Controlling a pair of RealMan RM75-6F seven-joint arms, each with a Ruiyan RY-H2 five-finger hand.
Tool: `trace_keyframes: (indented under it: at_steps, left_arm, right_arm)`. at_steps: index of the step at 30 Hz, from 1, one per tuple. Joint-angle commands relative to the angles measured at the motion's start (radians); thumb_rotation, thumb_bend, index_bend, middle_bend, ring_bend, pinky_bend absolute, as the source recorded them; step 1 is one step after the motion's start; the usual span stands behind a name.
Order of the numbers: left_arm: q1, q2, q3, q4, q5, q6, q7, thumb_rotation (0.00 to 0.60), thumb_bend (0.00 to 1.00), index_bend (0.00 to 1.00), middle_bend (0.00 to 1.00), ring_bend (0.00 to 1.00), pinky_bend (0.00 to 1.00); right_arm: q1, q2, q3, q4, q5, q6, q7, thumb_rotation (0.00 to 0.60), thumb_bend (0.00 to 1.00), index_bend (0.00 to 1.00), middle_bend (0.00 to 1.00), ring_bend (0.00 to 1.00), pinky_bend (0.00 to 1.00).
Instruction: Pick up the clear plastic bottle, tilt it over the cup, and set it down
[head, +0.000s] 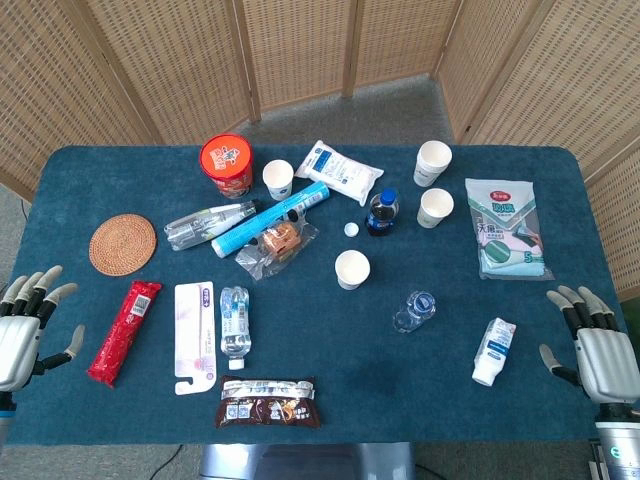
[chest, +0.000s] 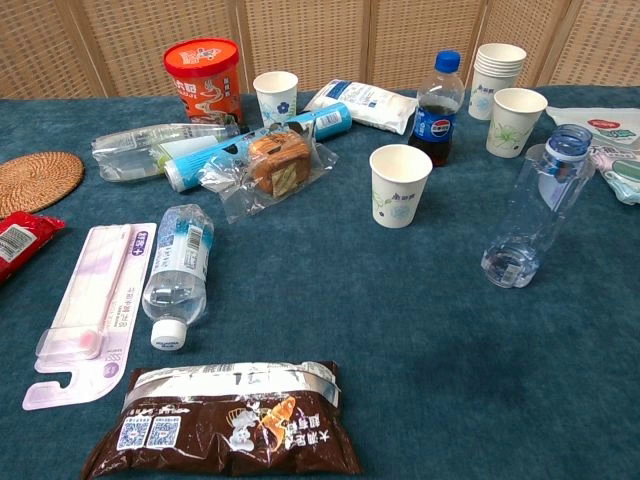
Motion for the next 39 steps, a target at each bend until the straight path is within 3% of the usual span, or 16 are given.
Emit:
trace_keyframes:
  at_steps: [1,11,14,18,26,30,39]
  left_arm:
    - [0.002,-0.001,0.002,0.003,0.004,0.002,-0.006,0.32,0.49,0.21,0.09,0.06,0.0]
    - [0.015,0.018,0.015,-0.005,0.03,0.021,-0.035,0.32,0.49,0.2,0.09,0.06,0.0]
    - [0.014,0.028,0.015,-0.009,0.049,0.03,-0.055,0.322,0.5,0.21,0.11,0.08,0.01]
    - [0.02,0.005,0.002,0.027,0.1,0.097,-0.11,0.331,0.5,0.29,0.22,0.22,0.12]
    - [0.013,0.01,0.01,0.029,0.102,0.076,-0.128,0.331,0.49,0.29,0.22,0.22,0.15]
    - [0.01,0.012,0.011,0.032,0.101,0.069,-0.134,0.328,0.49,0.29,0.22,0.22,0.15]
    - [0.008,0.015,0.011,0.021,0.113,0.076,-0.144,0.331,0.5,0.29,0.22,0.22,0.15]
  right_arm:
    - [-0.002,0.0,0.0,-0.003,-0.003,0.003,0.002,0.6,0.36,0.15,0.13,0.05,0.14]
    - [0.002,-0.008,-0.013,0.016,-0.011,-0.026,0.121,0.6,0.35,0.12,0.11,0.03,0.14]
    - [0.01,-0.014,-0.015,0.015,-0.014,-0.048,0.202,0.6,0.35,0.1,0.08,0.02,0.14]
    - [0.037,-0.019,-0.023,0.022,-0.02,-0.111,0.334,0.6,0.35,0.05,0.04,0.0,0.14]
    - [0.109,-0.047,-0.029,0.054,-0.052,-0.23,0.621,0.6,0.27,0.0,0.0,0.0,0.03]
    - [0.14,-0.076,-0.027,0.085,-0.065,-0.263,0.755,0.6,0.27,0.0,0.0,0.0,0.01]
    - [0.19,-0.138,-0.026,0.154,-0.082,-0.299,0.907,0.6,0.27,0.0,0.0,0.0,0.01]
